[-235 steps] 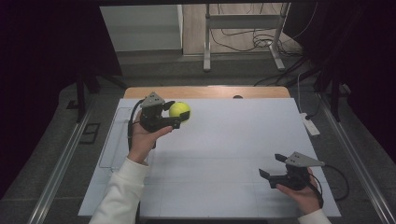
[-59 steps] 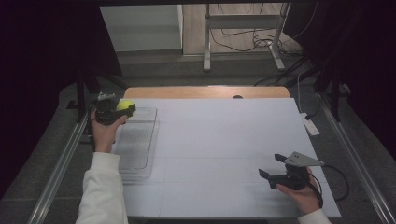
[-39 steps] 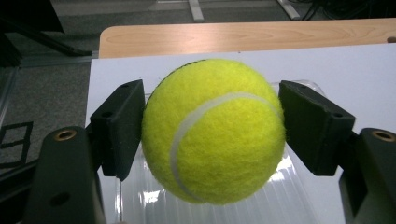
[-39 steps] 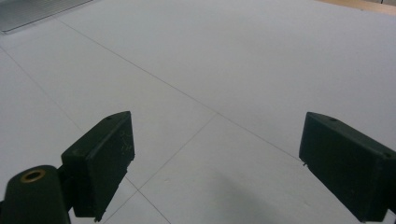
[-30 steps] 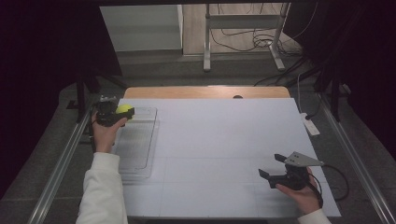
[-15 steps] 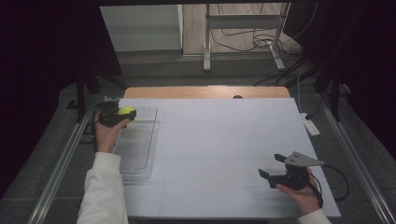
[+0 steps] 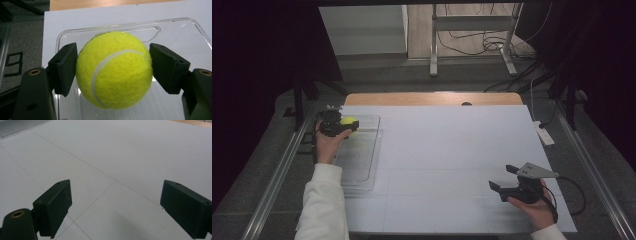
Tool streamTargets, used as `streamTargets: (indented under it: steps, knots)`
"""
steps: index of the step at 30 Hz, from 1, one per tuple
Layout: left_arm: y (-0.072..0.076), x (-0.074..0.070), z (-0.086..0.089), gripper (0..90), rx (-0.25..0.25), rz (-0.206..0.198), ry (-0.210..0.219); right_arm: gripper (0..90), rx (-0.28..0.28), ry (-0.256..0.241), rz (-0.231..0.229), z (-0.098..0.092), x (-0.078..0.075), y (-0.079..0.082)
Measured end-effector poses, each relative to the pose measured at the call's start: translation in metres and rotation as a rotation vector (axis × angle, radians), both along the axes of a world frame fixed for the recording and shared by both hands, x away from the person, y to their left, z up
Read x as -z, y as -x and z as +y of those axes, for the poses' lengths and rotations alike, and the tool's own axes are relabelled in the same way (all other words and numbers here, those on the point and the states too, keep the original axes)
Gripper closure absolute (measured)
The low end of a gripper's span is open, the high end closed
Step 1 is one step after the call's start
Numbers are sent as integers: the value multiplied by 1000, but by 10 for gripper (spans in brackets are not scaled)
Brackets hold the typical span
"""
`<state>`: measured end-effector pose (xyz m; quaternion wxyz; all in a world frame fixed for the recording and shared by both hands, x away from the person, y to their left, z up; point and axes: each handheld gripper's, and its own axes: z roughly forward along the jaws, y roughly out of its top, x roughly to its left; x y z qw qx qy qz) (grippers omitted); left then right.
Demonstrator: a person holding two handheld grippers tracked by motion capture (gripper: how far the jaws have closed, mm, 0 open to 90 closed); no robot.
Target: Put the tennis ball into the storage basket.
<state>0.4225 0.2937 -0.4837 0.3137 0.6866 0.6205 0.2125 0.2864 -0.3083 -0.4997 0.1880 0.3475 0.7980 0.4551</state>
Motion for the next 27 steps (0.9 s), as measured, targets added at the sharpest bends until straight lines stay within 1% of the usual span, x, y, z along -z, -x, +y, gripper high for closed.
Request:
streamTargets:
  steps: [3, 8, 10, 12, 15, 16, 19, 20, 22, 27]
  knots:
    - [0, 1, 0, 273, 0, 4, 1, 106, 0, 0, 0, 0, 0, 0]
    - [-2, 4, -1, 271, 1, 20, -14, 106, 1, 0, 1, 0, 0, 0]
    - [-2, 5, -1, 271, 4, 30, -30, 106, 1, 0, 1, 0, 0, 0]
    - [-2, 6, -2, 271, 11, 41, -33, 106, 1, 0, 1, 0, 0, 0]
    - [-3, 8, -4, 271, 15, 53, -48, 106, 1, 0, 0, 0, 0, 0]
    - [-4, 8, -5, 271, 22, 57, -59, 106, 1, 0, 0, 0, 0, 0]
    - [-4, 9, -6, 271, 25, 67, -63, 106, 1, 0, 1, 0, 0, 0]
    - [-5, 10, -7, 271, 28, 71, -79, 106, 1, 0, 1, 0, 0, 0]
    - [-6, 12, -11, 270, 30, 79, -97, 106, 0, 0, 1, 0, 0, 0]
    - [-8, 15, -15, 270, 40, 92, -118, 106, 0, 2, 3, 0, 0, 0]
